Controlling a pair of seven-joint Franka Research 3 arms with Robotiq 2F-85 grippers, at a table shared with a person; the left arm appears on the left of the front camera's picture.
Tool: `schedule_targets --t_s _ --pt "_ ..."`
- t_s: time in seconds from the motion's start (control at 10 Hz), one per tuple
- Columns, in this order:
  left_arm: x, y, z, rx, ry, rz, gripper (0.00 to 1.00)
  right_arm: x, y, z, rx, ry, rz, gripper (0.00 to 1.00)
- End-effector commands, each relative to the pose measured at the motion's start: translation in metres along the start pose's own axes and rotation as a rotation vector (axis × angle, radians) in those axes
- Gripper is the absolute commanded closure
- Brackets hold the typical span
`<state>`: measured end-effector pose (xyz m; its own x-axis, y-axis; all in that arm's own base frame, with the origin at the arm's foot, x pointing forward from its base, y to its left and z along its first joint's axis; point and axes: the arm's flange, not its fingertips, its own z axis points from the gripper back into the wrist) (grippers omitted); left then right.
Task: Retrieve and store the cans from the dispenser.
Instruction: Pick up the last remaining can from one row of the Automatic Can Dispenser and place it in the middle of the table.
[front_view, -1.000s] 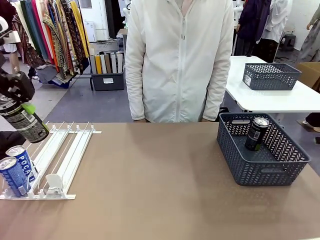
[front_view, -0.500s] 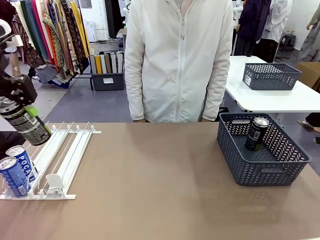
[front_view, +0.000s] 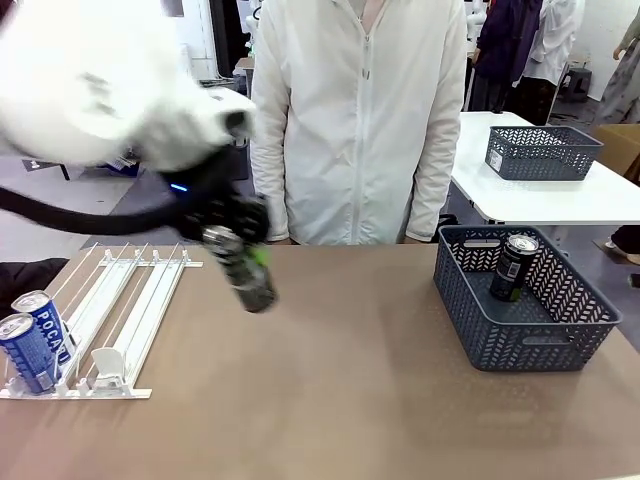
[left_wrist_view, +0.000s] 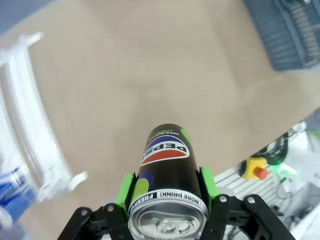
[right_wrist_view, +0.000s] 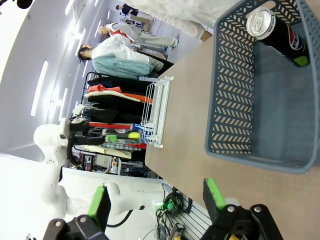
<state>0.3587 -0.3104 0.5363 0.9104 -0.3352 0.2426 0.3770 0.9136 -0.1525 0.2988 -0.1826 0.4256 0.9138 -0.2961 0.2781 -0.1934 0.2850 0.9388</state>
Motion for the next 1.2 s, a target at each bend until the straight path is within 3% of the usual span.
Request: schedule_targets --t_s 0.0,0.2,0.6,0.7,1.0,1.1 --pt "0.05 -0.022 -0.035 0.107 0.011 -0.091 1.0 0.0 0.001 0.003 0.005 0.01 0.014 0.0" --pt "0.063 -0.06 -0.094 0.148 0.04 -0.248 1.0 0.0 0.001 0.003 0.005 0.01 0.014 0.0" --pt "0.068 -0.087 -0.151 0.224 0.081 -0.463 1.0 0.0 0.001 0.003 0.005 0.01 0.014 0.0" --pt "0.07 -0.091 -0.161 0.259 0.081 -0.469 1.0 0.0 0.001 0.003 0.005 0.01 0.014 0.0" --pt "0.074 -0.088 -0.168 0.203 0.13 -0.442 1.0 0.0 0.001 0.003 0.005 0.01 0.014 0.0" --pt "0.076 -0.086 -0.167 0.181 0.142 -0.417 0.85 0.0 0.001 0.003 0.005 0.01 0.014 0.0"
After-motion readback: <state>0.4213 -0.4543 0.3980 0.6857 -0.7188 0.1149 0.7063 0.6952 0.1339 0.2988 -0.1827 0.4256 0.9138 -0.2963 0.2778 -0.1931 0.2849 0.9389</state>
